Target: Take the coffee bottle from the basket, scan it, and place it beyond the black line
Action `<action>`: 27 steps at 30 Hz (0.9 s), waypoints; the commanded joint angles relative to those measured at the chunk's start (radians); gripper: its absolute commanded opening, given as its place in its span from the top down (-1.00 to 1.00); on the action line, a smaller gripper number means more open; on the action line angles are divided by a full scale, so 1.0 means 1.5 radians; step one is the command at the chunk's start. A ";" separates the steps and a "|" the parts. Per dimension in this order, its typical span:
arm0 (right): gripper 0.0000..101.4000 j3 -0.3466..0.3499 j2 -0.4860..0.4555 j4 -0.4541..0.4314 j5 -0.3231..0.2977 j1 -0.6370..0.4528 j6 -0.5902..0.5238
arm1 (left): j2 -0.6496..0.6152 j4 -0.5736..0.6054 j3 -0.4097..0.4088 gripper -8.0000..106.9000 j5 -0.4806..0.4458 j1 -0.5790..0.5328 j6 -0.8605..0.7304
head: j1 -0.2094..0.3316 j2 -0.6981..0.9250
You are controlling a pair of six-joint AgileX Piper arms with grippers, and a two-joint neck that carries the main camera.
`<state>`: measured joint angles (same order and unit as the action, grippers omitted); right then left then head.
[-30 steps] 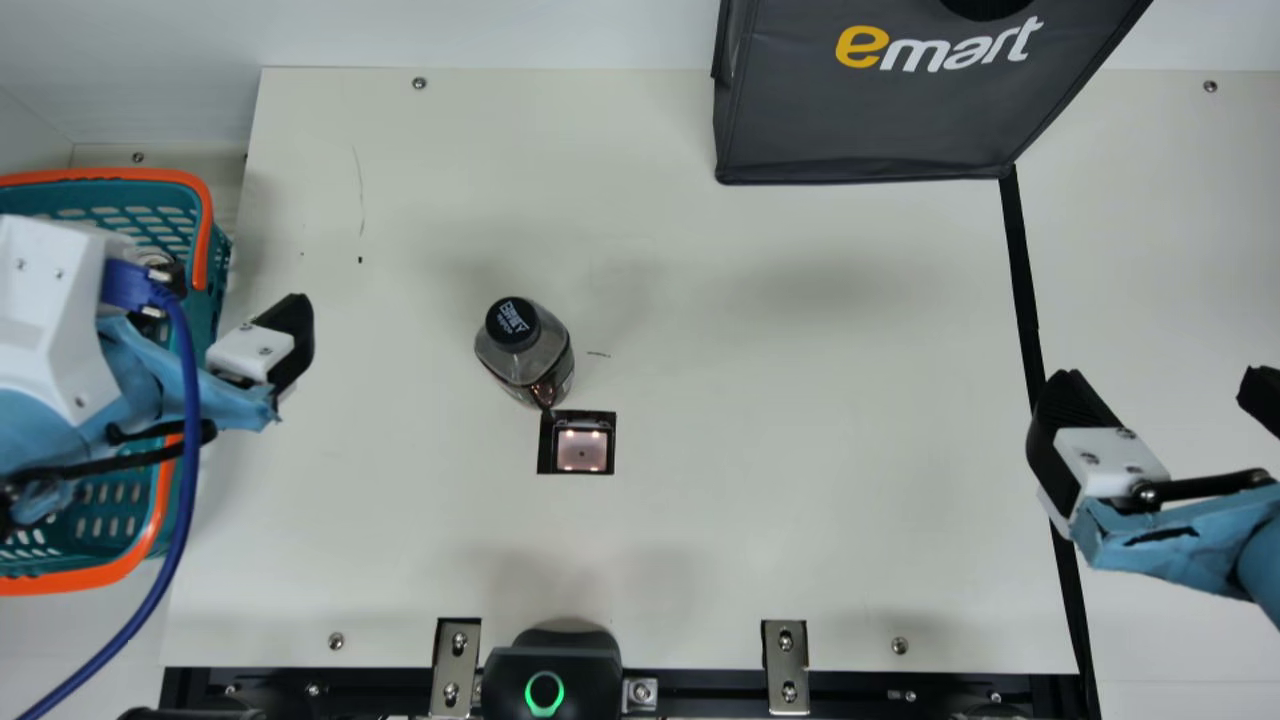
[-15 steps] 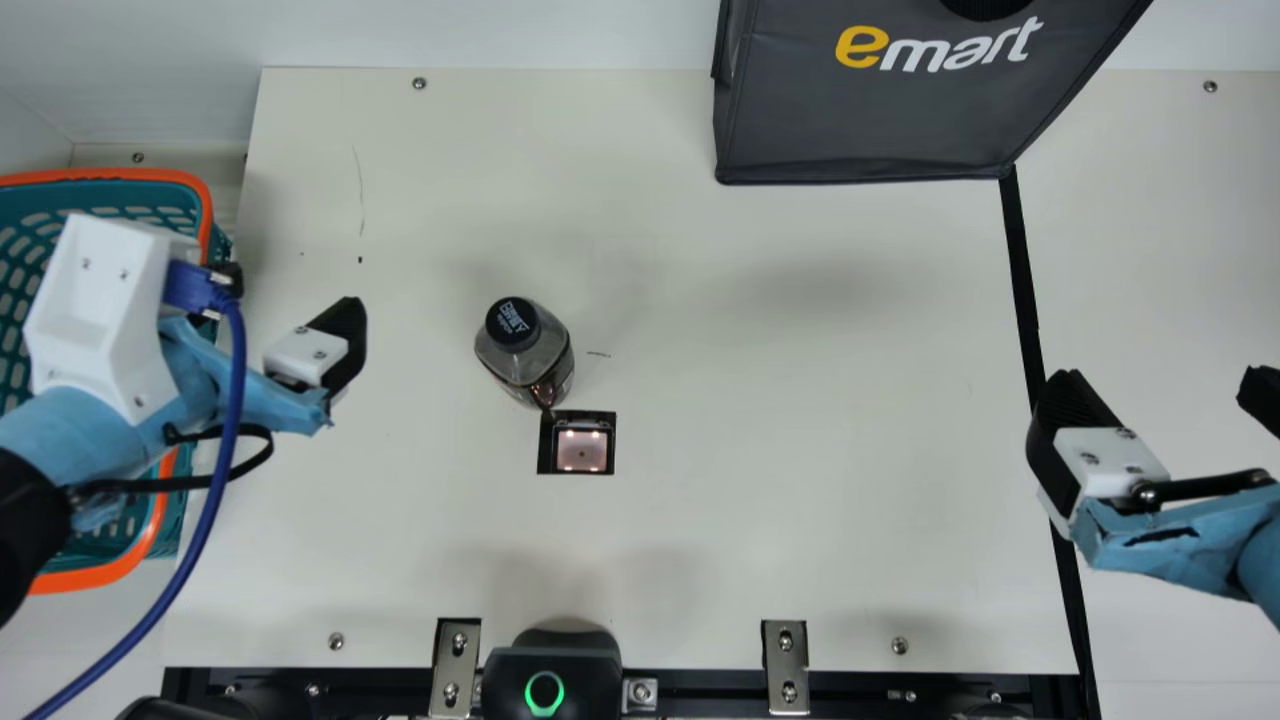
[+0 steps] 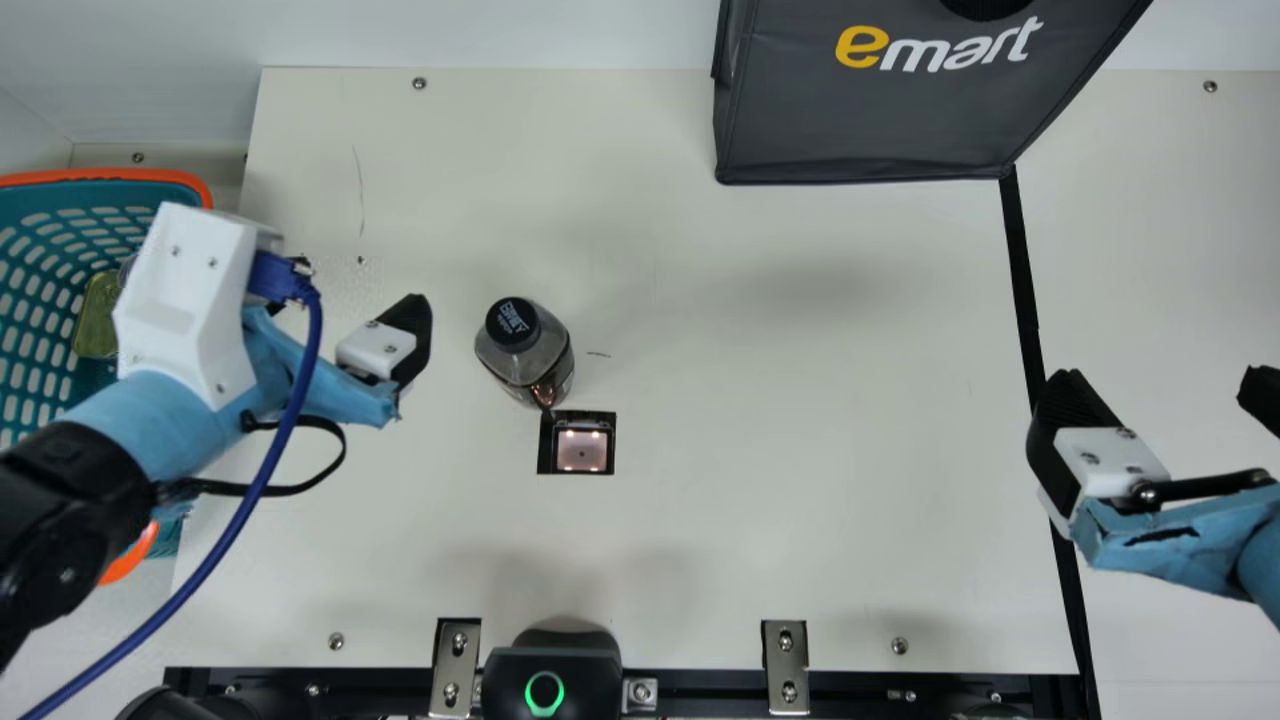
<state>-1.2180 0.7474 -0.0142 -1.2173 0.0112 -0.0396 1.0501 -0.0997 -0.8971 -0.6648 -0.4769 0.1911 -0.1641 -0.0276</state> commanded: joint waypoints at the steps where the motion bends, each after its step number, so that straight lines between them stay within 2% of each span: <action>1: -0.79 0.000 0.000 0.000 0.000 0.000 0.000 | 0.007 -0.031 -0.005 -0.71 -0.002 -0.022 0.047 | 0.017 0.000; 15: -0.79 0.000 0.000 0.000 0.001 0.000 0.000 | 0.060 -0.187 -0.031 -0.71 -0.027 -0.145 0.261 | 0.017 0.000; 27: -0.79 0.000 0.000 0.000 0.001 0.000 0.000 | 0.108 -0.284 -0.054 -0.71 -0.064 -0.238 0.407 | 0.017 0.000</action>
<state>-1.2180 0.7474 -0.0142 -1.2155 0.0112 -0.0396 1.2072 -0.5121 -0.9757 -0.7535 -0.8247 0.7705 -0.1657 -0.0276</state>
